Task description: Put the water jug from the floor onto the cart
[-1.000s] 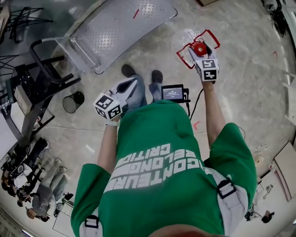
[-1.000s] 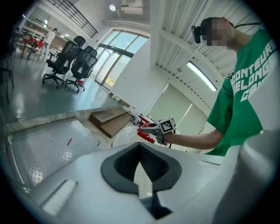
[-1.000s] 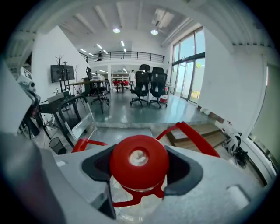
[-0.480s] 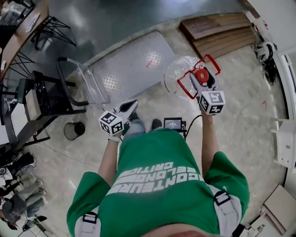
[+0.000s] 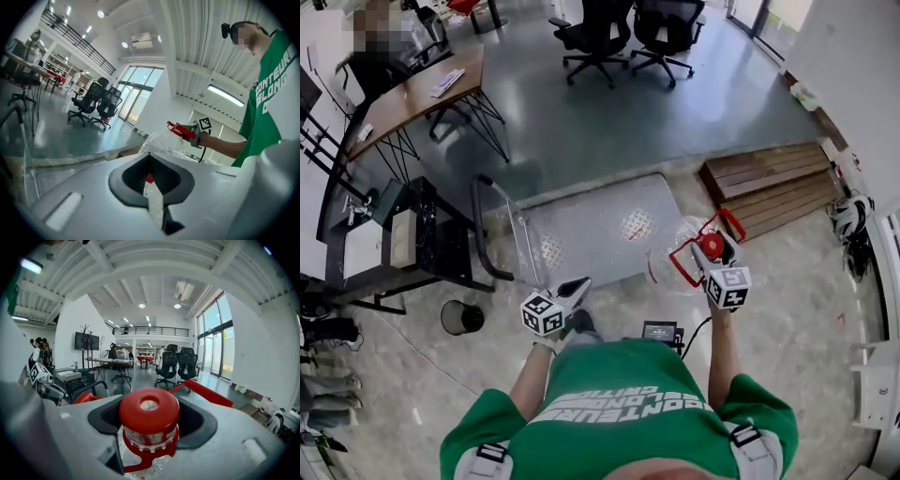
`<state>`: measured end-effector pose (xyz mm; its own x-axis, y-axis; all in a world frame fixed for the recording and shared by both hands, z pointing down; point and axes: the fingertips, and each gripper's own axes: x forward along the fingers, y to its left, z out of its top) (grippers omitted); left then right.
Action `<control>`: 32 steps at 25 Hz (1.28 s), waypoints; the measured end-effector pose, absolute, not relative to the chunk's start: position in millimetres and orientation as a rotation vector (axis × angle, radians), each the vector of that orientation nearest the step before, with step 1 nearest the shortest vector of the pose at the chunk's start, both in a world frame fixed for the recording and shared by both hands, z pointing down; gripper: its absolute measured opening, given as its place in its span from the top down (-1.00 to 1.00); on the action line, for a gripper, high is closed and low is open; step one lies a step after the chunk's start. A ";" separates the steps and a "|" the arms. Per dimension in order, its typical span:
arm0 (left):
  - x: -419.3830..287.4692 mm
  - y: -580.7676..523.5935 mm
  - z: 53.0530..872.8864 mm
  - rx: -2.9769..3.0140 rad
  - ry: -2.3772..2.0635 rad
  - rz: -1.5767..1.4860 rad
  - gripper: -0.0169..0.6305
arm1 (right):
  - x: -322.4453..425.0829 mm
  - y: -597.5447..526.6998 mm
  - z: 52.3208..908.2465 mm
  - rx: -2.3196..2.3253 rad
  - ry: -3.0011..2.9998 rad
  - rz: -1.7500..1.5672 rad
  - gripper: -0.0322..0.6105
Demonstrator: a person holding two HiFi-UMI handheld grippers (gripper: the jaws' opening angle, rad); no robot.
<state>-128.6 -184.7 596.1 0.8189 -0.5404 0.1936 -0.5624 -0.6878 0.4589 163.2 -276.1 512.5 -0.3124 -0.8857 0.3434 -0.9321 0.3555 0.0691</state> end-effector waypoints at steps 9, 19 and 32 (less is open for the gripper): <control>-164.7 -207.3 596.7 2.483 -0.891 0.029 0.92 | 122.6 -299.8 519.0 1.511 -2.315 0.210 -0.04; -203.7 -248.5 593.7 2.511 -0.890 0.003 0.92 | 85.8 -334.4 509.3 1.522 -2.307 0.187 -0.04; -249.6 -279.4 585.4 2.526 -0.914 -0.017 0.92 | 37.4 -368.1 519.6 1.475 -2.309 0.191 -0.04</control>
